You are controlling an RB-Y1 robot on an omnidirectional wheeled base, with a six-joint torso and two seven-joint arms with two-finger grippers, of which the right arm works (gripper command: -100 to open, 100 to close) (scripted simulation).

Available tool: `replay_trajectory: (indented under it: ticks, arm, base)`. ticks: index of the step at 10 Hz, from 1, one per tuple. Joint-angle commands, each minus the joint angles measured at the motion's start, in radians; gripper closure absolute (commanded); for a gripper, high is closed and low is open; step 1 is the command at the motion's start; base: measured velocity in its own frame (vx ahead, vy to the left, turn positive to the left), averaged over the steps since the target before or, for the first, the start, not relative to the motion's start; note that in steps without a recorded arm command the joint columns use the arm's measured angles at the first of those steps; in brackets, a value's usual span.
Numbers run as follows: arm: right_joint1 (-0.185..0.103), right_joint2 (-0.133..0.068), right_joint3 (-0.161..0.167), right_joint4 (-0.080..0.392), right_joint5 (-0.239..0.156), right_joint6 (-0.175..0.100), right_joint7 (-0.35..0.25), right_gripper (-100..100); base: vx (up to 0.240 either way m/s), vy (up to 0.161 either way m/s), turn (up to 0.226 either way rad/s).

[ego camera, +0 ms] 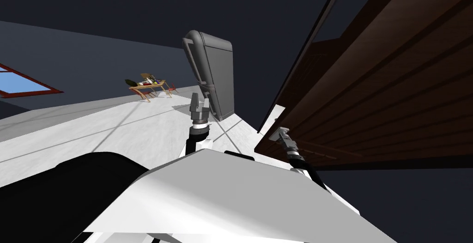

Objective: Pull the door open

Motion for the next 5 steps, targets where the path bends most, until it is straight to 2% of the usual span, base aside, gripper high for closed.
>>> replay_trajectory:
  ticks: [1,2,3,5]
  arm:
    - [0.003,-0.017,0.013,-0.002,0.005,-0.017,-0.018,100]
    - [0.001,-0.01,0.01,0.002,0.004,-0.008,-0.011,100]
    - [0.004,-0.022,0.023,0.003,0.01,-0.019,-0.026,100]
    - [0.006,-0.036,0.034,0.003,0.016,-0.032,-0.041,100]
  base:
    - [-0.213,-0.054,0.11]
    - [-0.095,-0.023,0.03]
    - [-0.128,-0.051,0.121]
    - [-0.222,-0.092,0.173]
